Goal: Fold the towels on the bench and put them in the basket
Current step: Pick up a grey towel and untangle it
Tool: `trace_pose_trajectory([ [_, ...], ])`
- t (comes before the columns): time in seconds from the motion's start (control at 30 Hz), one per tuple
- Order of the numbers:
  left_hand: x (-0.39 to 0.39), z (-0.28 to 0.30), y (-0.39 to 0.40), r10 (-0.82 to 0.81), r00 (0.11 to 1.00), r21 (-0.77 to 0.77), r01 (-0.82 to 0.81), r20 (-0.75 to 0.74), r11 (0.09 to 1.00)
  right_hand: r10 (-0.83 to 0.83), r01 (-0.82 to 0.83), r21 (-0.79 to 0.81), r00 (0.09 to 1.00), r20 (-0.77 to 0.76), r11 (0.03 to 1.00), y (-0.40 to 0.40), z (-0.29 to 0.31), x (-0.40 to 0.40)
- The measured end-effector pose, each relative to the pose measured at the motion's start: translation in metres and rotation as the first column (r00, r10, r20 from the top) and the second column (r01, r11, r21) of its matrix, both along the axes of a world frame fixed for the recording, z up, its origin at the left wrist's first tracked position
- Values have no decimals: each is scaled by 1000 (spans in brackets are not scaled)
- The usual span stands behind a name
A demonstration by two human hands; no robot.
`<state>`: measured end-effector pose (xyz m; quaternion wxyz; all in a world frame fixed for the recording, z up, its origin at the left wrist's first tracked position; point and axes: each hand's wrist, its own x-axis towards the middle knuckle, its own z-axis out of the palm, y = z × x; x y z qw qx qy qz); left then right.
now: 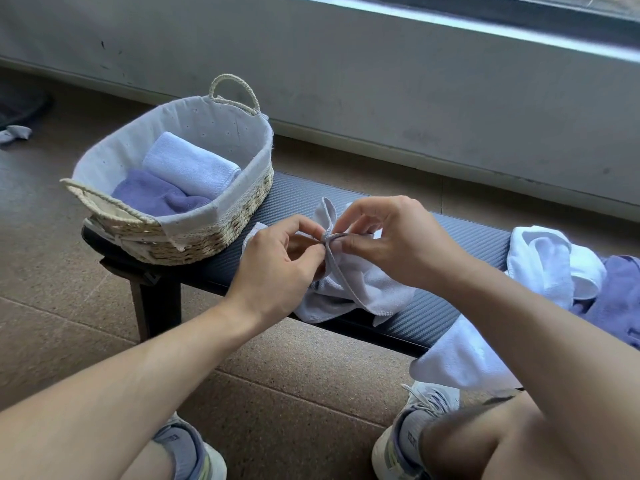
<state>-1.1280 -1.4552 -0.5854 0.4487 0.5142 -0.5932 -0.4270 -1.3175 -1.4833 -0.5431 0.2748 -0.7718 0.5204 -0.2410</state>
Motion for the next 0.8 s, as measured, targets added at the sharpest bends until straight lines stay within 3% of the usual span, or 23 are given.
trace_pose_trajectory([
  [0.13, 0, 3, 3, -37, 999, 8, 37, -37, 999, -5, 5, -14, 1000, -29, 1000, 0, 0, 0],
  [0.4, -1, 2, 3, -10, 999, -36, 11, 39, 999, 10, -12, -31, 999, -47, 999, 2, 1, 0],
  [0.57, -3, 5, 1, 41, 998, -46, -39, 44, 998, 12, -29, -135, 993, -120, 990, -1, -3, -2],
  [0.7, 1, 11, -6, 150, 964, 121, -126, -220, 985, 23, -84, -183, 950, -310, 980, -8, -1, -12],
  [0.8, 9, 13, -13, 333, 898, 177, -292, -288, 940, -3, -48, -175, 960, -281, 983, -11, 6, -24],
])
